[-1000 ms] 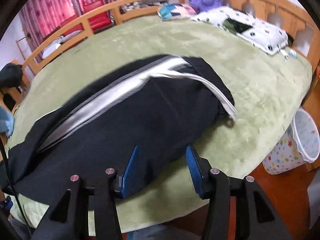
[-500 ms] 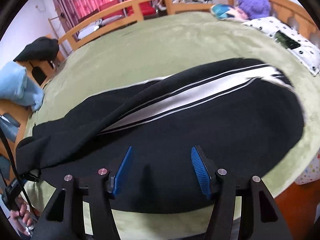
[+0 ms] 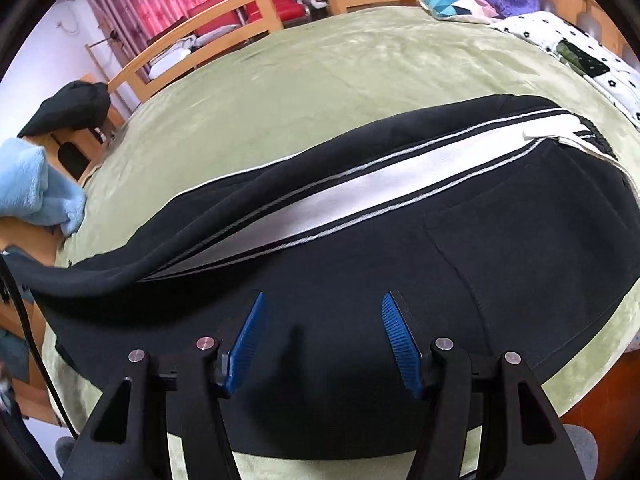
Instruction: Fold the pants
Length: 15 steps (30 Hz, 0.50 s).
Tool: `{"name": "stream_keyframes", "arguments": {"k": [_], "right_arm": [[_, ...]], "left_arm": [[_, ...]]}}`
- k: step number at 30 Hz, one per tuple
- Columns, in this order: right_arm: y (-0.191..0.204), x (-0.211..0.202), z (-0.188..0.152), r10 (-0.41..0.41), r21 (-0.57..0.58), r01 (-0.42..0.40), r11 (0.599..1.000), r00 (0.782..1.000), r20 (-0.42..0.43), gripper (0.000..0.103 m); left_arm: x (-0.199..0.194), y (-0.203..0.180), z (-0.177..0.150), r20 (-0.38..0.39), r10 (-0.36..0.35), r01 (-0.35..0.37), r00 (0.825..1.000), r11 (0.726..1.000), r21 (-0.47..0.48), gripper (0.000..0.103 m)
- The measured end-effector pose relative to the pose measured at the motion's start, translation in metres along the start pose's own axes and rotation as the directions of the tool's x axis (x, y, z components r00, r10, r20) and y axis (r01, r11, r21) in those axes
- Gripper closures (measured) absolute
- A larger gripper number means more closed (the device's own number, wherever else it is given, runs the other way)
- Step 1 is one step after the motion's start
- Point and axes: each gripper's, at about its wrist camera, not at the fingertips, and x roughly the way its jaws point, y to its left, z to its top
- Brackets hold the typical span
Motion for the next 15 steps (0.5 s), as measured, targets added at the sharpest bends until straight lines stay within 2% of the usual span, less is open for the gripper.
{"name": "stream_keyframes", "arguments": {"k": [1, 2, 4, 5, 6, 8, 11, 15], "right_arm": [[-0.003, 0.001, 0.001, -0.01, 0.002, 0.01, 1.0, 1.0, -0.001, 0.043], [-0.006, 0.003, 0.001, -0.016, 0.006, 0.016, 1.0, 1.0, -0.004, 0.043], [-0.012, 0.005, 0.0, -0.019, 0.015, 0.019, 1.0, 1.0, -0.012, 0.043], [-0.015, 0.007, -0.001, -0.023, 0.018, 0.023, 1.0, 1.0, -0.018, 0.043], [-0.015, 0.008, 0.0, -0.025, 0.019, 0.025, 0.999, 0.999, -0.022, 0.043], [-0.017, 0.012, -0.001, -0.024, 0.023, 0.024, 0.999, 0.999, -0.026, 0.043], [-0.018, 0.019, -0.001, -0.019, 0.03, 0.02, 0.999, 0.999, -0.031, 0.043], [-0.014, 0.029, 0.003, -0.002, 0.04, 0.004, 0.999, 0.999, -0.038, 0.043]], "left_arm": [[0.01, -0.002, 0.004, -0.029, 0.036, -0.036, 0.999, 0.999, -0.011, 0.065], [0.021, -0.003, 0.009, -0.043, 0.056, -0.057, 0.998, 0.998, -0.02, 0.056], [0.031, -0.007, 0.011, -0.034, 0.063, -0.063, 0.997, 0.998, -0.005, 0.048], [0.034, -0.009, 0.01, -0.02, 0.092, -0.092, 0.996, 0.996, 0.019, 0.04], [0.036, -0.009, 0.008, -0.01, 0.116, -0.115, 0.993, 0.993, 0.033, 0.037], [0.034, -0.006, 0.003, 0.013, 0.147, -0.148, 0.989, 0.988, 0.054, 0.035], [0.037, 0.01, -0.008, 0.001, 0.184, -0.184, 0.983, 0.982, 0.05, 0.035], [0.046, 0.033, -0.001, -0.014, 0.184, -0.184, 0.983, 0.983, -0.016, 0.036]]}}
